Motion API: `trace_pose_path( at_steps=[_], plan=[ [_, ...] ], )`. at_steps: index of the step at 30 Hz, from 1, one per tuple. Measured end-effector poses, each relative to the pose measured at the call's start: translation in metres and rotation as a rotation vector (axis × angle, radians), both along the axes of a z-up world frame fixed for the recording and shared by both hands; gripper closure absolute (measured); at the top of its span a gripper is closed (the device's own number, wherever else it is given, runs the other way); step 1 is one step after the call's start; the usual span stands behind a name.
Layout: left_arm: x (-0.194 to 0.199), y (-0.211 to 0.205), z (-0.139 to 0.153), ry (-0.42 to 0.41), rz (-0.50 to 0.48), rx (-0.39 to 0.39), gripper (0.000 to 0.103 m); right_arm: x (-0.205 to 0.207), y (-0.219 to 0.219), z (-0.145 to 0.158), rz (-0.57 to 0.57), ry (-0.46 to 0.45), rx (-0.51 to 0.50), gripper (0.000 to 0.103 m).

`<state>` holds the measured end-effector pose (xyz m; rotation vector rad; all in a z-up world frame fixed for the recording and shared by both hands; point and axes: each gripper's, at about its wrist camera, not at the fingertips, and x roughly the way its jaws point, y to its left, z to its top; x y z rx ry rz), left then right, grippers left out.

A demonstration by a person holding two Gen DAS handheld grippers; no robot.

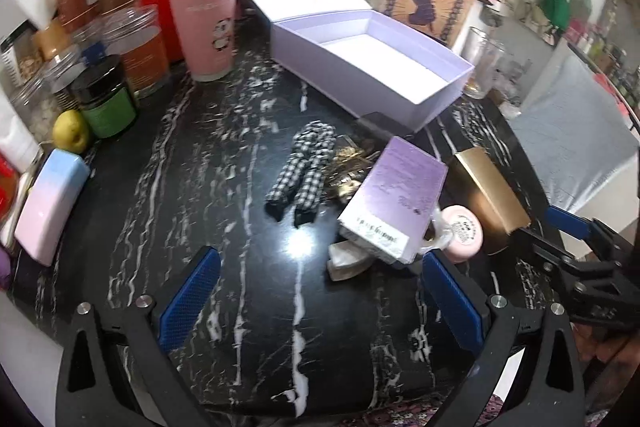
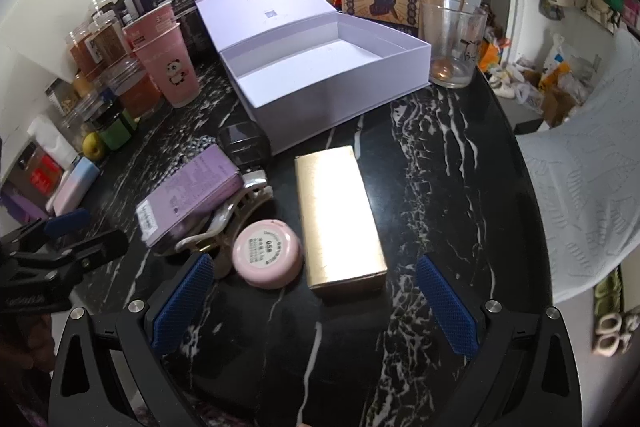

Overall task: Organize rigid objects
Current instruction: 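Grasp the purple box with the left tool while the right tool grasps the gold box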

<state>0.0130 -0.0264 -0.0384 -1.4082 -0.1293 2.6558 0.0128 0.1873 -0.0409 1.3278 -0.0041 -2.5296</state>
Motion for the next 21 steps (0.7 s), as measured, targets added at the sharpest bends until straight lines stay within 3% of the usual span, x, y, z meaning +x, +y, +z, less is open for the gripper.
trace_pose_path(
  at_steps=[6, 11, 15, 21],
  plan=[
    [-0.008, 0.009, 0.0, 0.006, -0.041, 0.016, 0.006, -0.009, 0.006, -0.006, -0.018, -0.007, -0.01, 0.0],
    [-0.022, 0.02, -0.007, -0.027, -0.097, 0.061, 0.03, -0.014, 0.009, -0.01, -0.018, -0.025, -0.016, 0.002],
    [-0.029, 0.027, -0.01, -0.028, -0.136, 0.108, 0.03, -0.019, 0.011, -0.013, -0.007, -0.04, -0.026, 0.002],
    [-0.036, 0.04, -0.008, 0.014, -0.16, 0.069, 0.03, -0.027, 0.013, -0.021, -0.001, -0.055, -0.038, 0.003]
  ],
)
